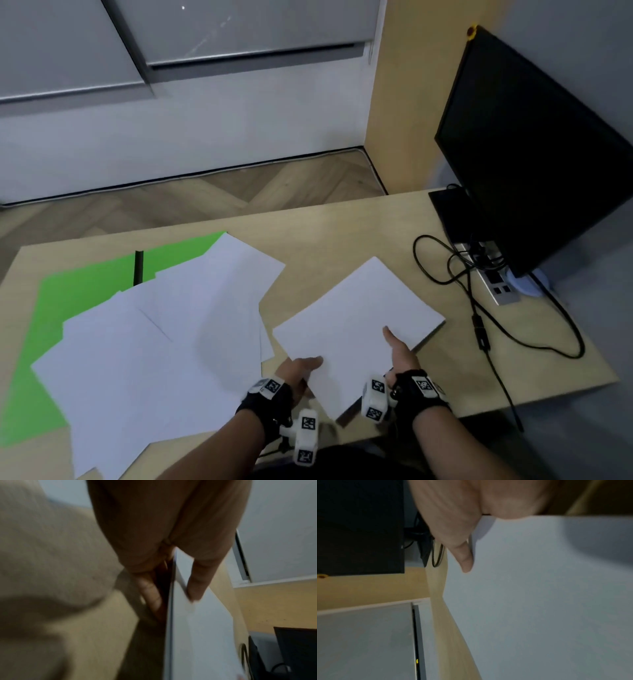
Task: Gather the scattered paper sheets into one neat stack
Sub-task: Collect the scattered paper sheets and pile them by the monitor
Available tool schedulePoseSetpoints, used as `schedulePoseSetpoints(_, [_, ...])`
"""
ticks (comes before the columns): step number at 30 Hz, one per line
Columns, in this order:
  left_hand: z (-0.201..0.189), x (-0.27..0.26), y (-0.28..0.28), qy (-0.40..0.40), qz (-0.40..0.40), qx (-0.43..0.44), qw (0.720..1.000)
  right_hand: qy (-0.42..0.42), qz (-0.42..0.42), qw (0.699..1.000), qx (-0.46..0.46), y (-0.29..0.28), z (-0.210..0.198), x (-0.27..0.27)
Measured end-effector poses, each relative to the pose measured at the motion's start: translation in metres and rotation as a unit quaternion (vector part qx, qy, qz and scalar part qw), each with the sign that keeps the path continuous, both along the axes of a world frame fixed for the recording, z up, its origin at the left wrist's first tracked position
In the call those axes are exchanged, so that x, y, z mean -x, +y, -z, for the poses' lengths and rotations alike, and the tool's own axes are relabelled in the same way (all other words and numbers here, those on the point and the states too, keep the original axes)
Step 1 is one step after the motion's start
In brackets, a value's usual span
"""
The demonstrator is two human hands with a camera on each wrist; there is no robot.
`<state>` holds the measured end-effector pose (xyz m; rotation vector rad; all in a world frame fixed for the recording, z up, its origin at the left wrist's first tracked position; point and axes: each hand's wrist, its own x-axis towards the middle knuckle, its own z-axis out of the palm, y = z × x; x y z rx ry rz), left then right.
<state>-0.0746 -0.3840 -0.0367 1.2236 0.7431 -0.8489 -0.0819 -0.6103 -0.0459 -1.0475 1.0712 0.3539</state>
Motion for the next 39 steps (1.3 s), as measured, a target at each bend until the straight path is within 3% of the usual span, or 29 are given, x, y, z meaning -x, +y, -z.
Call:
schedulePoseSetpoints(3, [-0.003, 0.006, 0.009, 0.001, -0.018, 0.025, 1.0, -0.002, 0.025, 0.996, 0.089, -0.02, 0.012, 0.0])
schedulePoseSetpoints(6, [-0.006, -0.007, 0.022, -0.001, -0.098, 0.053, 0.994, -0.062, 0.033, 0.995, 0.069, -0.028, -0.005, -0.002])
schedulePoseSetpoints(8, [-0.007, -0.017, 0.028, -0.007, -0.096, 0.074, 0.993, -0.102, 0.001, 0.993, 0.056, -0.032, -0.024, 0.0])
schedulePoseSetpoints(10, [-0.008, -0.024, 0.024, -0.018, -0.023, 0.071, 0.997, -0.127, -0.037, 0.989, 0.061, -0.038, -0.037, 0.003])
schedulePoseSetpoints(12, [-0.016, -0.024, 0.01, -0.046, 0.091, 0.009, 0.995, -0.149, -0.086, 0.982, 0.075, -0.04, -0.047, 0.002])
schedulePoseSetpoints(15, [-0.021, -0.03, -0.013, -0.159, 0.102, -0.084, 0.978, -0.189, -0.15, 0.963, 0.121, -0.036, -0.057, -0.005])
schedulePoseSetpoints(18, [-0.032, -0.044, -0.021, -0.234, 0.021, -0.087, 0.968, -0.242, -0.144, 0.947, 0.156, -0.035, -0.075, -0.016])
schedulePoseSetpoints(23, [-0.096, -0.079, -0.022, -0.402, 0.022, -0.03, 0.915, -0.346, -0.158, 0.901, 0.211, -0.046, -0.142, -0.032])
schedulePoseSetpoints(27, [-0.147, -0.096, -0.022, -0.521, 0.014, -0.028, 0.853, -0.402, -0.123, 0.871, 0.254, -0.047, -0.176, -0.039])
schedulePoseSetpoints(30, [-0.159, -0.094, -0.027, -0.574, 0.0, -0.048, 0.817, -0.435, -0.071, 0.856, 0.27, -0.037, -0.182, -0.04])
schedulePoseSetpoints(39, [-0.138, -0.075, -0.045, -0.556, -0.06, -0.081, 0.825, -0.368, 0.041, 0.893, 0.257, -0.004, -0.152, -0.036])
